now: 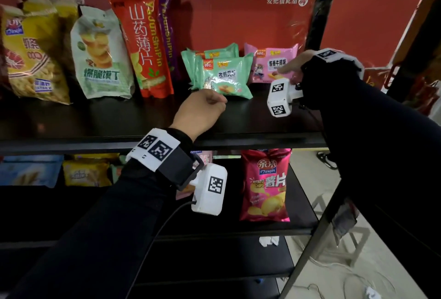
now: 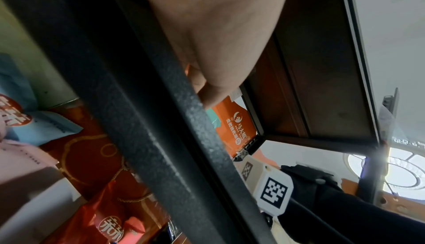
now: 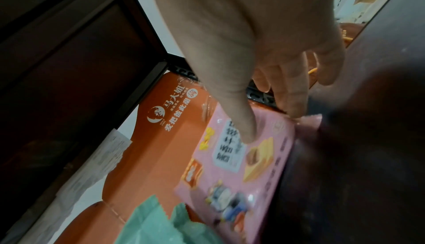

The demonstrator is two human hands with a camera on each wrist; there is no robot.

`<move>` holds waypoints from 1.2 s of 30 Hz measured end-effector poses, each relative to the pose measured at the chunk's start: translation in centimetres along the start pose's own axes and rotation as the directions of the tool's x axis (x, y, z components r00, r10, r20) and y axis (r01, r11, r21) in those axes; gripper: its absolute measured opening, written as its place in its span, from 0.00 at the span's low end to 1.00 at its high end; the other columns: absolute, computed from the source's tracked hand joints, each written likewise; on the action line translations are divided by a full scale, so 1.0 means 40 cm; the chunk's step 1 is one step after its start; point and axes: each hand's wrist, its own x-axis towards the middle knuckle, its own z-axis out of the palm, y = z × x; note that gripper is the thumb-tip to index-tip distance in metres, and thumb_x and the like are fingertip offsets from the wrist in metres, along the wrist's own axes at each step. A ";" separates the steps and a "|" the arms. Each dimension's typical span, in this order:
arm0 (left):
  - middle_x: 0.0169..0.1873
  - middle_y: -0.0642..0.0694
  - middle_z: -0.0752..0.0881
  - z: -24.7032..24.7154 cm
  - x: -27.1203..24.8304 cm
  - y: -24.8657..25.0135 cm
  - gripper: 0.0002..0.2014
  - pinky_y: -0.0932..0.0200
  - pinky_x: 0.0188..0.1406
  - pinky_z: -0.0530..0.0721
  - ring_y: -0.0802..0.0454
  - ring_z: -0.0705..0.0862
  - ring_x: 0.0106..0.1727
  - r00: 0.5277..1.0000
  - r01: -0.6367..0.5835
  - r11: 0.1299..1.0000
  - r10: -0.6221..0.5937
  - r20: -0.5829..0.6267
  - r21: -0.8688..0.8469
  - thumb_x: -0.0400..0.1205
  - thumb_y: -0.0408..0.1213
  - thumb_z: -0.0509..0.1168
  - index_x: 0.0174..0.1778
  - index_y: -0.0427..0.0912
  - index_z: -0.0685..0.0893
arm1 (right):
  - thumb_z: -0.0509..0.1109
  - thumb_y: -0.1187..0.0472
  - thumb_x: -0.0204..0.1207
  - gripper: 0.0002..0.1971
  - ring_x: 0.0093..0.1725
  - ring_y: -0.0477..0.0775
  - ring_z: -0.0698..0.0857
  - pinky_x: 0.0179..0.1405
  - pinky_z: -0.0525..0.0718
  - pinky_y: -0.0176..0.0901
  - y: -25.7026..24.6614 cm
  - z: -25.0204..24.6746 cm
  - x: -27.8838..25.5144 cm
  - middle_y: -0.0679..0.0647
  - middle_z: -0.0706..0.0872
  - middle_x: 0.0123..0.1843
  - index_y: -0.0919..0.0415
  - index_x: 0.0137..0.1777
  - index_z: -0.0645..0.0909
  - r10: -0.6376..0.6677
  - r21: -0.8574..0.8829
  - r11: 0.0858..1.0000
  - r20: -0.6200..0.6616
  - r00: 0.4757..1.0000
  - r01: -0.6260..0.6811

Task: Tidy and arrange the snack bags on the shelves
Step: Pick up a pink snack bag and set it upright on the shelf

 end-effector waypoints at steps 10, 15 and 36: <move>0.53 0.56 0.86 0.013 0.023 -0.011 0.06 0.59 0.63 0.77 0.56 0.82 0.60 0.999 0.021 0.996 -0.024 0.025 0.084 0.81 0.42 0.64 0.50 0.54 0.85 | 0.84 0.45 0.58 0.22 0.24 0.50 0.87 0.27 0.81 0.41 -0.007 0.005 -0.038 0.52 0.89 0.26 0.60 0.39 0.83 0.125 0.064 0.990 0.029 0.992 -0.126; 0.51 0.59 0.84 0.017 0.020 -0.012 0.04 0.56 0.62 0.79 0.55 0.83 0.59 0.998 -0.025 0.978 0.014 0.055 0.209 0.81 0.44 0.63 0.47 0.59 0.81 | 0.83 0.38 0.50 0.24 0.14 0.47 0.79 0.19 0.76 0.34 -0.024 0.024 -0.058 0.50 0.82 0.16 0.57 0.11 0.81 0.118 -0.013 0.993 0.144 0.983 -0.118; 0.59 0.59 0.80 -0.075 0.051 0.039 0.37 0.82 0.47 0.76 0.77 0.79 0.52 0.993 -0.116 0.960 0.121 0.004 -0.254 0.70 0.36 0.79 0.73 0.42 0.69 | 0.78 0.66 0.70 0.28 0.53 0.45 0.90 0.52 0.88 0.39 -0.156 0.033 -0.389 0.52 0.87 0.61 0.60 0.71 0.78 -0.645 0.317 0.679 -0.174 0.744 0.662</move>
